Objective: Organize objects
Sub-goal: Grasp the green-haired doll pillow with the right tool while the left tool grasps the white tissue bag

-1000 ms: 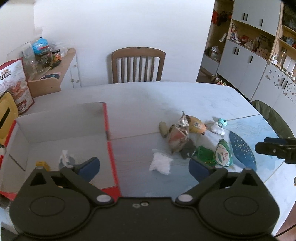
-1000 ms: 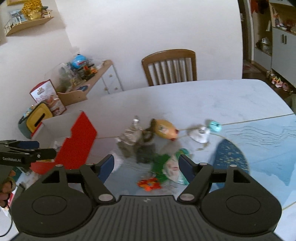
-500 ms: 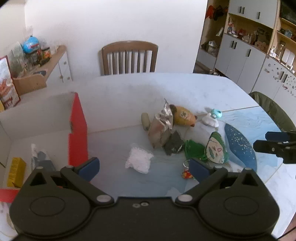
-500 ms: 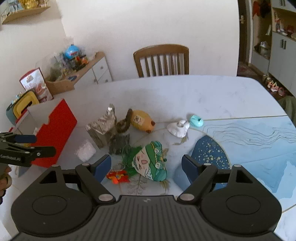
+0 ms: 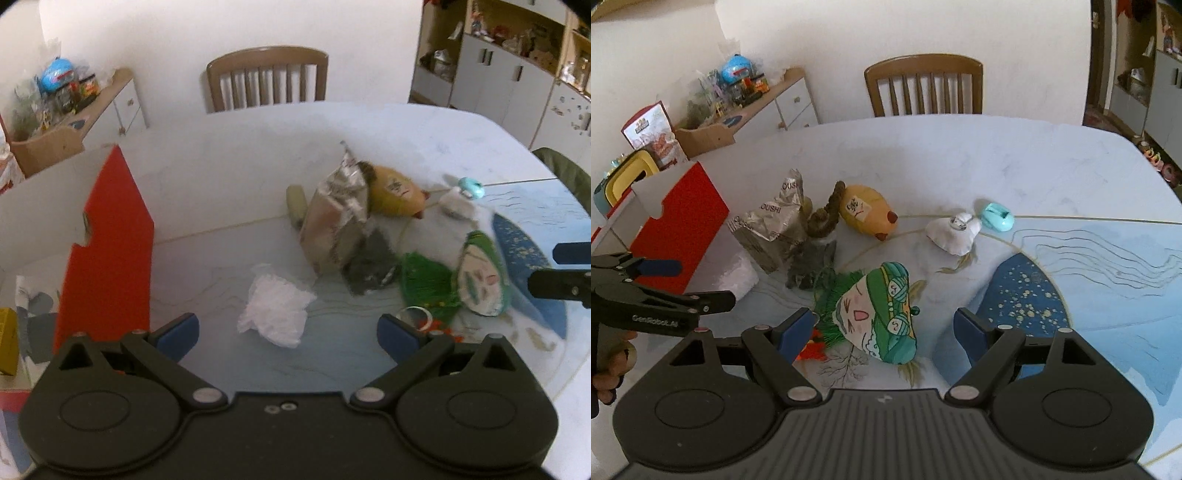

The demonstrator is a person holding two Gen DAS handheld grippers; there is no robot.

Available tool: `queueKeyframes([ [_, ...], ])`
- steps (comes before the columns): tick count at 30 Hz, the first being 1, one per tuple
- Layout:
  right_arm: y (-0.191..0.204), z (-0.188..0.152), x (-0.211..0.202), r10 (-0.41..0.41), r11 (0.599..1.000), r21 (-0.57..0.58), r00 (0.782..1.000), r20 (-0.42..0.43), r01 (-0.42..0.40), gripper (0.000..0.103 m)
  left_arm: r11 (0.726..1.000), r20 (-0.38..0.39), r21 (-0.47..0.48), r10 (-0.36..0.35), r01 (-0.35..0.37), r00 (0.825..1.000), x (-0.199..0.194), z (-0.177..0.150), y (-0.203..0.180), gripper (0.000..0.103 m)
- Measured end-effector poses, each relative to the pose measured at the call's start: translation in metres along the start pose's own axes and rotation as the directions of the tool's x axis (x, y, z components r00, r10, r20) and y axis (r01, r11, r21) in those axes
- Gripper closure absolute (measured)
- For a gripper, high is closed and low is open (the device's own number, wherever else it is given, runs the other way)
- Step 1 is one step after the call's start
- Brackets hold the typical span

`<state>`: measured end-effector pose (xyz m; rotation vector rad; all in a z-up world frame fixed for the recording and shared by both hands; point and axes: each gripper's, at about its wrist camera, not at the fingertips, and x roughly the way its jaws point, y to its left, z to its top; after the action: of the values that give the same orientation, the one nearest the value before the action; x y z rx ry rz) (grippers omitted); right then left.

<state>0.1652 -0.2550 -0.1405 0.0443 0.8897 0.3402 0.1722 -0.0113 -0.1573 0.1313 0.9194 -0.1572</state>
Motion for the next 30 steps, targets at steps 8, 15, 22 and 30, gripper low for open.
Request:
queueKeyframes([
  [8, 0.004, 0.002, 0.031, 0.008, 0.999, -0.031, 0.999, -0.040, -0.009, 0.020, 0.999, -0.035, 0.007, 0.039, -0.038, 0.999, 0.028, 0.004, 0.003, 0.005],
  [15, 0.007, 0.006, 0.051, -0.001, 0.999, -0.033, 0.998, -0.056, -0.001, 0.020, 0.999, -0.062, 0.004, 0.052, -0.051, 0.997, 0.042, 0.005, 0.005, 0.015],
  [22, 0.010, 0.006, 0.062, -0.008, 0.999, -0.038, 0.998, -0.063, 0.006, 0.020, 0.999, -0.071, -0.011, 0.030, -0.031, 0.997, 0.047, 0.006, 0.006, 0.026],
  [30, 0.013, 0.006, 0.065, -0.024, 0.999, -0.027, 0.998, -0.056, 0.023, 0.034, 1.000, -0.065, -0.025, -0.003, 0.002, 0.998, 0.045, 0.007, 0.007, 0.051],
])
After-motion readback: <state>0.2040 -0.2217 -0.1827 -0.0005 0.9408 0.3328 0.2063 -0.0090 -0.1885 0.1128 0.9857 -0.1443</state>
